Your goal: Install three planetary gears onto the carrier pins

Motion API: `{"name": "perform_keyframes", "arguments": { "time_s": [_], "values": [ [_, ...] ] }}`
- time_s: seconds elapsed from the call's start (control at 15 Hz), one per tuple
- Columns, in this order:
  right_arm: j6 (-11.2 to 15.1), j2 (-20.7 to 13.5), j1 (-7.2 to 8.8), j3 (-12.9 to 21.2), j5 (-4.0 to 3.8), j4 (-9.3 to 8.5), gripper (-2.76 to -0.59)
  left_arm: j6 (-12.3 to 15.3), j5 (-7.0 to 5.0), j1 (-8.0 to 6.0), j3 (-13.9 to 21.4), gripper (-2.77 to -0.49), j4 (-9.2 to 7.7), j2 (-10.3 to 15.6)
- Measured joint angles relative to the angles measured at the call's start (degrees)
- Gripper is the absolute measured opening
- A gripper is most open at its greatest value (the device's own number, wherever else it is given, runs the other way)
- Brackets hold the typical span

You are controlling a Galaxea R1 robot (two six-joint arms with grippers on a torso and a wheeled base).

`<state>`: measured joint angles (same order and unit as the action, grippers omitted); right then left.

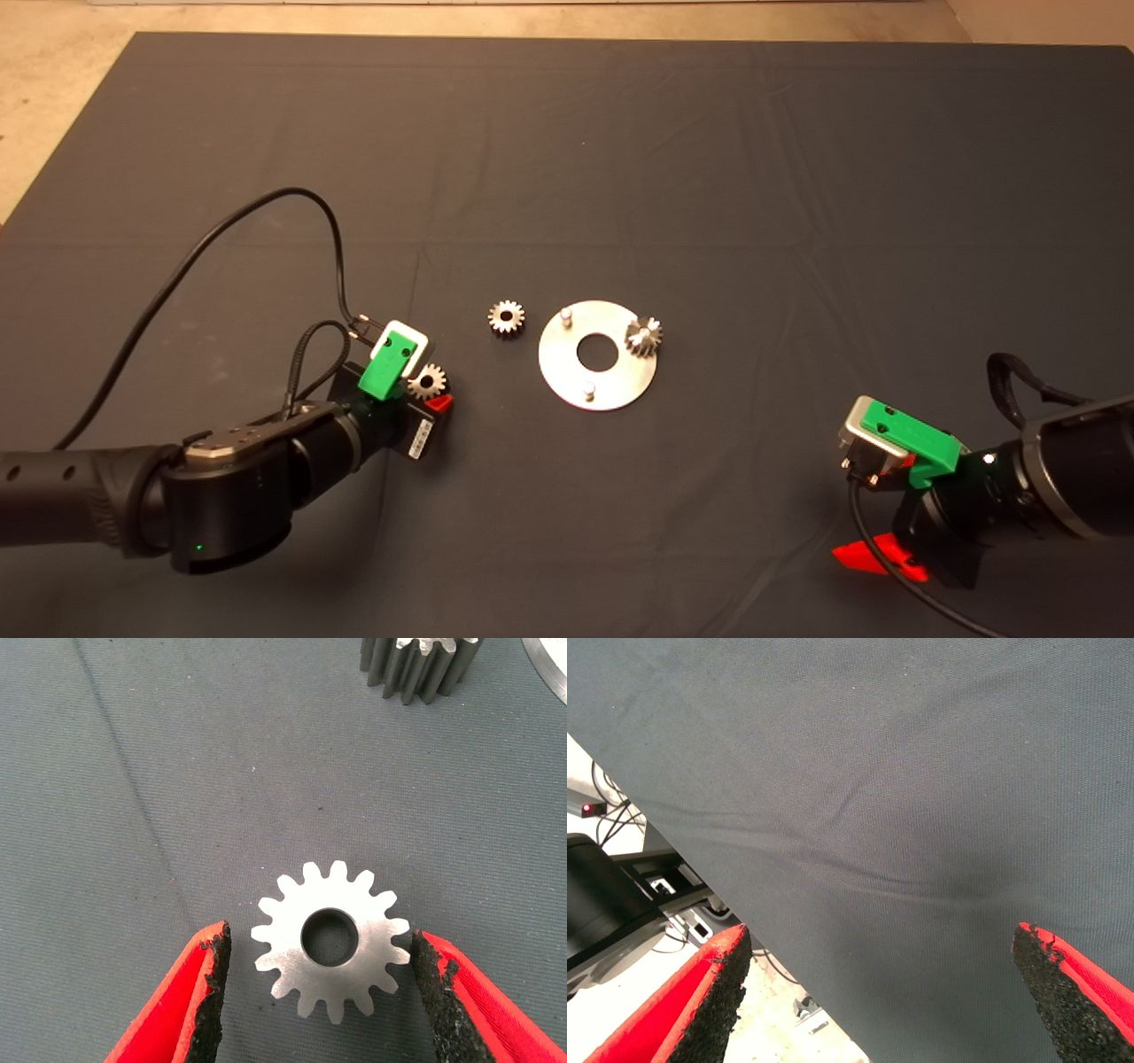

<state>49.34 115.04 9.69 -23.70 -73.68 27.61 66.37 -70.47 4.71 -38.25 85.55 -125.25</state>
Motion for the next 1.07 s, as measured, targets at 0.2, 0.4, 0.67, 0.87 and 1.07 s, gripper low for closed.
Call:
{"name": "perform_keyframes", "arguments": {
  "time_s": [0.2,0.4,0.67,0.87,1.07],
  "values": [
    [0.0,-0.1,0.00,0.0,0.00,-0.01,-1.18,0.0,0.02,0.00,0.0,-1.88,0.06,0.0],
    [0.0,-0.2,0.00,0.0,0.00,-0.01,-1.18,0.0,0.02,0.00,0.0,-1.94,1.21,0.0],
    [-0.4,-0.4,0.00,0.0,0.00,0.00,-1.18,0.0,1.40,0.00,0.0,-2.02,1.55,0.0],
    [-0.5,-0.8,0.00,0.0,0.00,-0.02,-1.18,0.0,1.38,0.00,0.0,-2.15,1.73,0.0],
    [-0.7,-0.8,0.00,0.0,0.00,-0.02,-1.18,0.0,1.46,0.00,0.0,-2.15,2.40,0.0]
  ]
}}
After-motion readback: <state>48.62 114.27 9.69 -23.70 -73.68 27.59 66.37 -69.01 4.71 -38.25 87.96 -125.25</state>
